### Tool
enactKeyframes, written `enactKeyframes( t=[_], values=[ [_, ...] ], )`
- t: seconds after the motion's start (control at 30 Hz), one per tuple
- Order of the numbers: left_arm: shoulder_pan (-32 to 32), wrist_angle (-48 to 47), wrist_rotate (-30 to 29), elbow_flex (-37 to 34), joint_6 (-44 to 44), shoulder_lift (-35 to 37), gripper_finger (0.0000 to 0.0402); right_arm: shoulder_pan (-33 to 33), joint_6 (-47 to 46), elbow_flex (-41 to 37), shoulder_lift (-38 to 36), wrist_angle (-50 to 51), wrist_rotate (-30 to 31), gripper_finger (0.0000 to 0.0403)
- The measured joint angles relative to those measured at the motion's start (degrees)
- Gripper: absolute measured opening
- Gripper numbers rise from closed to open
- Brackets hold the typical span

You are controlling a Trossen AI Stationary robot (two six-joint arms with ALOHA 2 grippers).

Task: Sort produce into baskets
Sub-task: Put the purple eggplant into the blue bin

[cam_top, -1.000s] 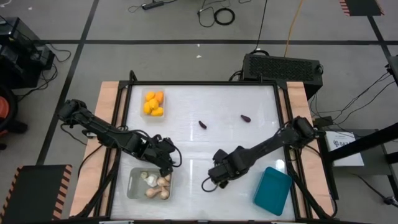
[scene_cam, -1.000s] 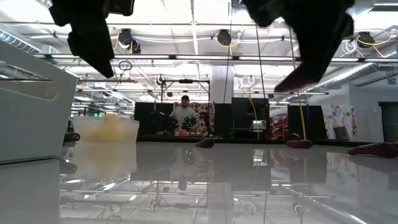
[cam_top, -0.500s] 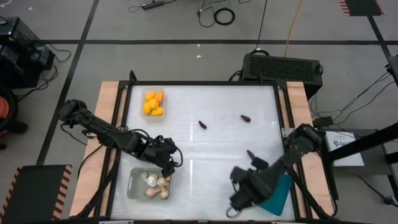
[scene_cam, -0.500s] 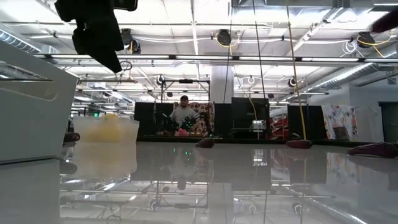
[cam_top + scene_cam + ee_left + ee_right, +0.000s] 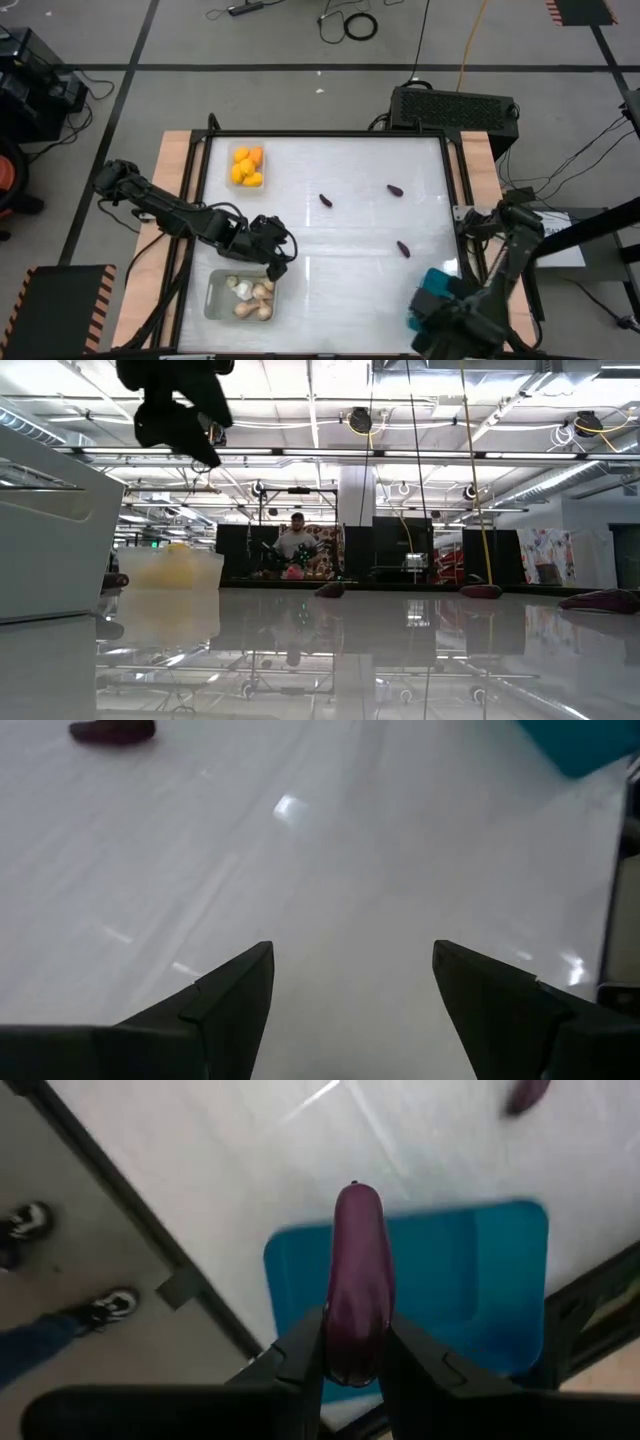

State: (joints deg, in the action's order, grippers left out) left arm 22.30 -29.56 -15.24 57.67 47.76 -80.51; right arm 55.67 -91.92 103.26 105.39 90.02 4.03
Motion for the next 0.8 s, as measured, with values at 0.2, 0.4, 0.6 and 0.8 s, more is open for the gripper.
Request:
enactKeyframes(
  t=[0.2, 0.4, 0.6, 0.8],
  values=[
    [-0.2, 3.6, 0.0, 0.0, 0.0, 0.0, 0.0279, 5.9, -10.3, 0.0, -0.8, -0.1, -1.5, 0.0075],
    [-0.2, 3.8, 0.0, 0.0, 0.0, 0.0, 0.0279, 8.5, -15.7, -1.6, -0.5, -0.4, -0.7, 0.0075],
    [-0.2, 3.9, 0.0, 0.0, 0.0, 0.0, 0.0279, 9.1, -15.8, -8.1, -0.4, -4.7, -1.1, 0.0075],
    [-0.2, 3.8, 0.0, 0.0, 0.0, 0.0, 0.0279, 8.8, -15.3, -12.8, -0.4, -12.0, -1.2, 0.0075]
  ],
)
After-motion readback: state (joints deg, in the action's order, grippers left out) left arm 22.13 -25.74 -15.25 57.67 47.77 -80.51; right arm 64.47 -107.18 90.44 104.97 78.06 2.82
